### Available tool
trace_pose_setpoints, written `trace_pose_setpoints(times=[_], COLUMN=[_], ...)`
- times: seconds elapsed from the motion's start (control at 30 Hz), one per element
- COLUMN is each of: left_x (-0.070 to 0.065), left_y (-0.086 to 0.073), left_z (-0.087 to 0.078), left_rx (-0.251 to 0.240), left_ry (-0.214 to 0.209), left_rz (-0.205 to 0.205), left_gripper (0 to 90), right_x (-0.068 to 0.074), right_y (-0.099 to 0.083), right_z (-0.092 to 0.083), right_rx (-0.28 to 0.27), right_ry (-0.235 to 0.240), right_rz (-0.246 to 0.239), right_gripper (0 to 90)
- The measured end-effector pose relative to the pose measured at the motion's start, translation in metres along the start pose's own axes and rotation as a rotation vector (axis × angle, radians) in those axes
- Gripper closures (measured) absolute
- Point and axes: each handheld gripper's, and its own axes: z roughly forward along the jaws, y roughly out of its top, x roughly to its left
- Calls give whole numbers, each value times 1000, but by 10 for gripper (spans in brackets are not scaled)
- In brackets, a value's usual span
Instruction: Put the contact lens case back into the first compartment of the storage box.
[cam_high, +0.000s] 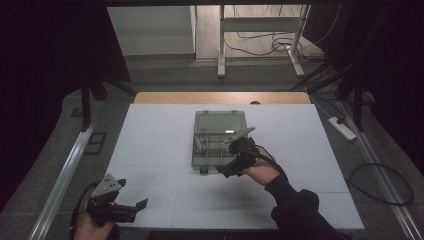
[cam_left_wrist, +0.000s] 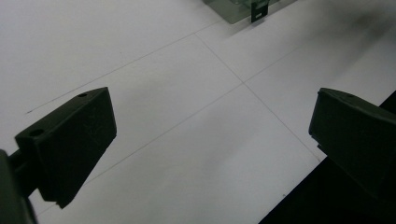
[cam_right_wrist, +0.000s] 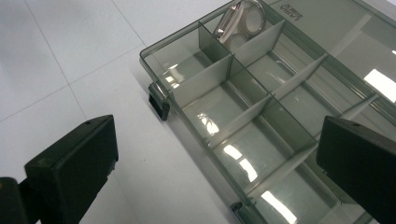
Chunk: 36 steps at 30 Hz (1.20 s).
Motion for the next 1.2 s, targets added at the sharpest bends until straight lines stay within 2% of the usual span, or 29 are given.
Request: trace_pose_setpoints(times=[0.6, 1.2], left_x=[0, 0], left_y=[0, 0], left_z=[0, 0], left_rx=[0, -1], left_ry=[-4, -1], left_rz=[2, -1], left_gripper=[7, 8], right_x=[2, 0], right_y=[-20, -45], right_z=[-15, -38], right_rx=[-7, -14], right_ry=[-1, -13], right_rz=[20, 49], right_gripper=[0, 0])
